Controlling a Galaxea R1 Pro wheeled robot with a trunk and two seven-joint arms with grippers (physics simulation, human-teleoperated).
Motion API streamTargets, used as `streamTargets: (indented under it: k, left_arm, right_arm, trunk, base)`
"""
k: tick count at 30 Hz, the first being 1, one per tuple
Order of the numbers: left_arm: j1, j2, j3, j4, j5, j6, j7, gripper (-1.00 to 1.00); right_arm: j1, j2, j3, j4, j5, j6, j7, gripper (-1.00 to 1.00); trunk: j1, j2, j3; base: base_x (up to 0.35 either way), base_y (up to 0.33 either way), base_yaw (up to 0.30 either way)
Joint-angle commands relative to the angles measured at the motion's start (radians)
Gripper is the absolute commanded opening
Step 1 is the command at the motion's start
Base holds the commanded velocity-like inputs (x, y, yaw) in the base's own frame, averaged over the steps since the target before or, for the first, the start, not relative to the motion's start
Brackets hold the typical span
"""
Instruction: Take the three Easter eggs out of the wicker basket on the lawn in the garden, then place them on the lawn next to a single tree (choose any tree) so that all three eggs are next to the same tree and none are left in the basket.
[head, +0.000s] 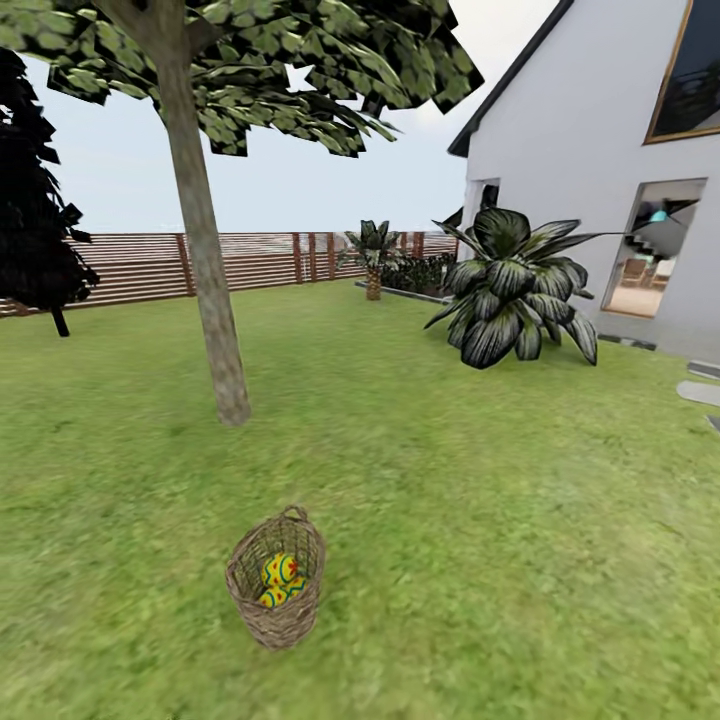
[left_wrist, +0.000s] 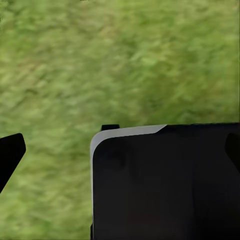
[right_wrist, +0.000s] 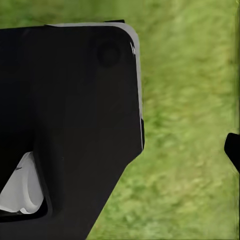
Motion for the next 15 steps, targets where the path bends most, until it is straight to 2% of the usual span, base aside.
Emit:
streamTargets:
  k: [1, 15]
  left_arm:
    - [-0.001, 0.0, -0.002, 0.001, -0.001, -0.003, 0.0, 1.0]
    - [-0.001, 0.0, -0.002, 0.001, -0.001, -0.003, 0.0, 1.0]
  right_arm:
    - [0.0, 0.0, -0.007, 0.001, 0.001, -0.003, 0.0, 1.0]
    - [0.0, 0.0, -0.007, 0.0, 0.001, -0.003, 0.0, 1.0]
  trunk:
    - [0.001, -0.001, -0.001]
    - [0.001, -0.001, -0.001]
  base:
    - [0.187, -0.185, 0.29]
    - [0.14, -0.138, 0.29]
